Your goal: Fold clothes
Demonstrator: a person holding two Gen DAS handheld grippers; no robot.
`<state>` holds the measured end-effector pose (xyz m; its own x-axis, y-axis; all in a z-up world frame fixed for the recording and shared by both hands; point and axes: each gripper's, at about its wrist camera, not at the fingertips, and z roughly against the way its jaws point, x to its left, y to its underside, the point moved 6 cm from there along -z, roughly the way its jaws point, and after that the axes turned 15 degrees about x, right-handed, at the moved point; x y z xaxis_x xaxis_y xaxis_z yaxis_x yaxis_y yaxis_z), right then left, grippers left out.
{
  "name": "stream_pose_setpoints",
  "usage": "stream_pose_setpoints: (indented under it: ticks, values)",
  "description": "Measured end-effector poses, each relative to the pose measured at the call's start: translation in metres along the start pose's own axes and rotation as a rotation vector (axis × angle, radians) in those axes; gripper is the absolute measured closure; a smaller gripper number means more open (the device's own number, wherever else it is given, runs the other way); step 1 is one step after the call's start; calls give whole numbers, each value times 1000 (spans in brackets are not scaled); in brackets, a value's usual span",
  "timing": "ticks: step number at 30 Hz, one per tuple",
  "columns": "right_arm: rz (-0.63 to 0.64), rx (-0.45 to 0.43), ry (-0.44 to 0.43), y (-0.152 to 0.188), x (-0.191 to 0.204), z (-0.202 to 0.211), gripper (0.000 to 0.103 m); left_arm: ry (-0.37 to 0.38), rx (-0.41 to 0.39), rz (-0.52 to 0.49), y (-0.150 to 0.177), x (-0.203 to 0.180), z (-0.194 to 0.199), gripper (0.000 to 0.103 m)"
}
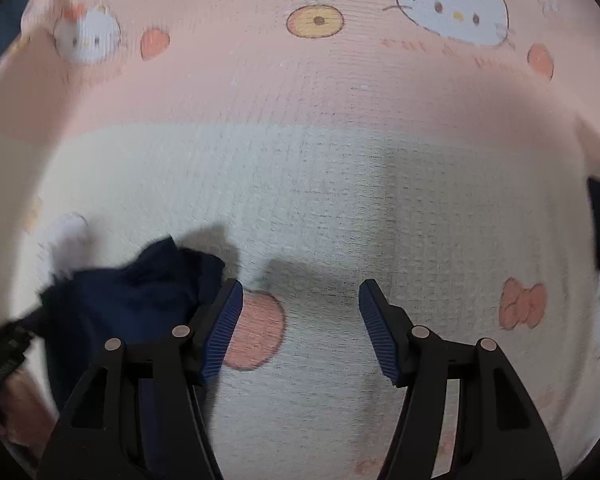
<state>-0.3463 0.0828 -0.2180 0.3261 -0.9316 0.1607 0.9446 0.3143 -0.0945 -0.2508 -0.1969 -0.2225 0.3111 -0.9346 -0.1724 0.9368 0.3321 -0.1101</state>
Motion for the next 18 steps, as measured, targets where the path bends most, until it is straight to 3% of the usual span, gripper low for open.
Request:
stream_pose_setpoints:
  ticks: [4,9,13,16,18]
  values:
    - [111,-9,14,-4,23,4,41,19,-20,-21,-2,-8,5,70]
    - [196,66,26,2,47,-18,41,-21,28,-19,-1,-7,-10,70]
    - [137,19,71,1,33,-13,40,16,-5,18,-8,-3,-4,70]
    - [46,3,181,4,0,-7,42,96,-70,75,-15,7,13,70]
    - [10,-6,155,10,-13,1,47,134,-87,98,-13,12,21,68]
